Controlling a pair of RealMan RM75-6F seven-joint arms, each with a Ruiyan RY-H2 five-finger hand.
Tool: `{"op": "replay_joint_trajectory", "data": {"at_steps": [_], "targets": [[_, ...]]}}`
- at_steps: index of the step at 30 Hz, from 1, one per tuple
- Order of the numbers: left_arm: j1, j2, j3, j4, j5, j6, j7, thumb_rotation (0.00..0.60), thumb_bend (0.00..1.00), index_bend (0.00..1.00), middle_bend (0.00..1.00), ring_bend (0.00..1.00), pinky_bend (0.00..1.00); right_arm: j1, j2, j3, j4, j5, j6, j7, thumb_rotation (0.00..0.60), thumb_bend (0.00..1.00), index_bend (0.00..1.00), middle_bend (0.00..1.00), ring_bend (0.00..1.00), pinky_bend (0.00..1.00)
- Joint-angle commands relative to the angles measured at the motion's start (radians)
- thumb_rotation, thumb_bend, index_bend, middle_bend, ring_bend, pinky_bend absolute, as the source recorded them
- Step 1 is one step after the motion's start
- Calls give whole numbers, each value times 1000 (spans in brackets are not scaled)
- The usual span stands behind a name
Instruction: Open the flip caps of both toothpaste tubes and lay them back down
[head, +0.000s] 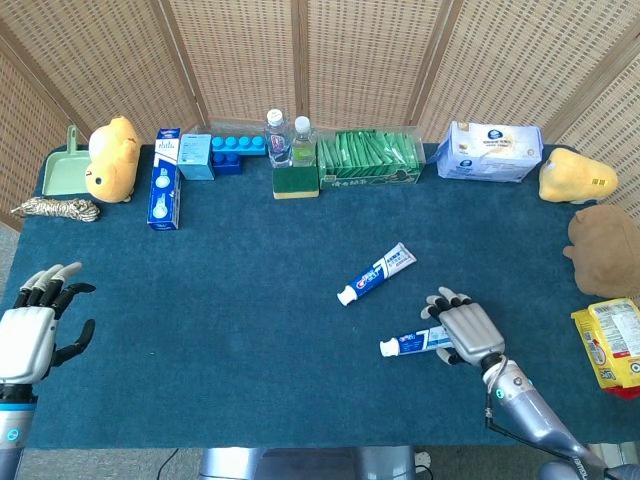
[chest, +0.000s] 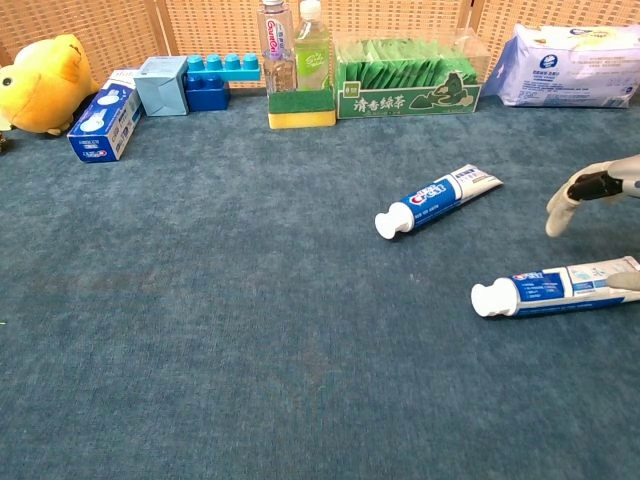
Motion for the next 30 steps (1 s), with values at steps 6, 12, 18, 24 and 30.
{"op": "replay_joint_trajectory", "data": {"at_steps": [6, 12, 18, 24, 30], "targets": [[5, 3, 4, 1, 5, 6, -7, 600, 372, 295, 155, 107, 103, -24, -53, 8, 31, 5, 30, -54, 600, 270, 314, 196, 77, 192], [7, 2, 7, 3, 9, 7, -12, 600, 371, 295, 155, 107, 102, -32, -68, 12, 38, 16, 34, -83, 600, 267, 314, 196, 78, 193], [9, 3, 7, 6, 11, 10, -18, 600, 372, 294, 155, 107, 102, -38, -88, 15, 52, 34, 31, -105, 600, 264, 314, 198, 77, 193], [12, 6, 9, 8, 11, 11, -21, 600, 372, 292, 154, 106, 102, -38, -110, 19, 79, 46, 19, -115, 600, 263, 318, 202, 78, 193], [15, 8, 9, 7, 10, 14, -22, 600, 371, 288, 153, 105, 102, -36, -122, 28, 98, 55, 8, -120, 600, 268, 327, 205, 83, 193]]}}
